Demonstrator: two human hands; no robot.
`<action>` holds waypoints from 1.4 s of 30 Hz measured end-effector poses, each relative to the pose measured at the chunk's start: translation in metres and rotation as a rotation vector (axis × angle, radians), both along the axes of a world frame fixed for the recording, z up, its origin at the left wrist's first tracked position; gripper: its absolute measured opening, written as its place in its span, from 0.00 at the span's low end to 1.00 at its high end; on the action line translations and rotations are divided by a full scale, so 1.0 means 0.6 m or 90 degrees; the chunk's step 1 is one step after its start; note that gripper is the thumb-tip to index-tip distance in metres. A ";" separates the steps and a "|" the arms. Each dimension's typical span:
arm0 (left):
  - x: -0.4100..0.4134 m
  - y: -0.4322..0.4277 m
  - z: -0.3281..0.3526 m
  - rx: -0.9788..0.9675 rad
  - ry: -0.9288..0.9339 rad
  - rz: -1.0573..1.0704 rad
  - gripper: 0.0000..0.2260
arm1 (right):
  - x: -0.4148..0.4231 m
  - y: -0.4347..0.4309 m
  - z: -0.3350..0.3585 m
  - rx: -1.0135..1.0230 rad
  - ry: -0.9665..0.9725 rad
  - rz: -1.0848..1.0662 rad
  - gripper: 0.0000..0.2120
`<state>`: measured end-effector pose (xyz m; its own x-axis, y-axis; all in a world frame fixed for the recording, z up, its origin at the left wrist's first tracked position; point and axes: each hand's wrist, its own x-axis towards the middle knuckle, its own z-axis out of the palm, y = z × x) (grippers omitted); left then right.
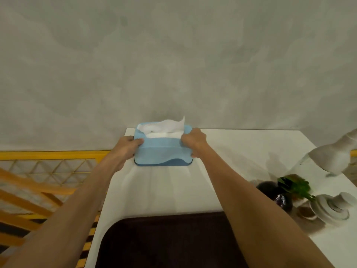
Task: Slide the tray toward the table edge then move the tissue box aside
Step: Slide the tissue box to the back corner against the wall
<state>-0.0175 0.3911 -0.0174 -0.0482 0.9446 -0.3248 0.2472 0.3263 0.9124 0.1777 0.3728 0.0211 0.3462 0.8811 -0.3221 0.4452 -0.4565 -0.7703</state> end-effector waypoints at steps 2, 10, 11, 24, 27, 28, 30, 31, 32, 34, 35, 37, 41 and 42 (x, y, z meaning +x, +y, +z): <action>-0.014 0.005 -0.005 -0.004 -0.003 0.007 0.17 | -0.012 0.013 -0.007 0.006 0.003 0.011 0.14; -0.041 0.036 -0.013 0.038 -0.005 0.007 0.20 | -0.025 0.056 -0.030 0.052 -0.042 0.117 0.21; -0.042 0.039 -0.014 0.044 -0.004 0.006 0.20 | -0.025 0.060 -0.033 0.061 -0.049 0.130 0.23; -0.050 0.068 -0.016 0.071 0.017 -0.037 0.23 | -0.037 0.098 -0.050 0.065 -0.096 0.174 0.28; -0.048 0.068 -0.018 0.070 0.013 -0.024 0.24 | -0.036 0.099 -0.054 0.066 -0.098 0.173 0.28; -0.047 0.067 -0.017 0.066 0.012 -0.021 0.24 | -0.036 0.098 -0.052 0.061 -0.099 0.171 0.29; -0.046 0.065 -0.015 0.065 0.012 -0.017 0.25 | -0.036 0.096 -0.052 0.061 -0.092 0.173 0.29; -0.045 0.064 -0.016 0.067 0.012 -0.015 0.25 | -0.036 0.094 -0.053 0.064 -0.086 0.174 0.28; -0.045 0.062 -0.016 0.067 0.013 -0.016 0.25 | -0.037 0.092 -0.052 0.064 -0.080 0.175 0.28; -0.045 0.056 -0.014 0.062 0.012 -0.018 0.26 | -0.038 0.086 -0.052 0.066 -0.075 0.175 0.30; -0.046 0.055 -0.016 0.061 0.003 -0.016 0.26 | -0.038 0.085 -0.055 0.071 -0.073 0.172 0.30; -0.047 0.044 -0.016 0.057 -0.012 -0.010 0.26 | -0.038 0.075 -0.054 0.070 -0.069 0.168 0.30; -0.050 0.014 -0.012 0.054 0.021 0.013 0.27 | -0.029 0.040 -0.051 0.066 -0.078 0.179 0.27; -0.047 0.000 -0.007 0.050 0.035 0.024 0.27 | -0.026 0.025 -0.048 0.060 -0.082 0.183 0.27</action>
<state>-0.0455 0.3910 -0.0218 -0.1002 0.9642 -0.2456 0.2868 0.2644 0.9208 0.1619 0.3879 -0.0076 0.1109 0.9728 -0.2035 0.6423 -0.2264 -0.7323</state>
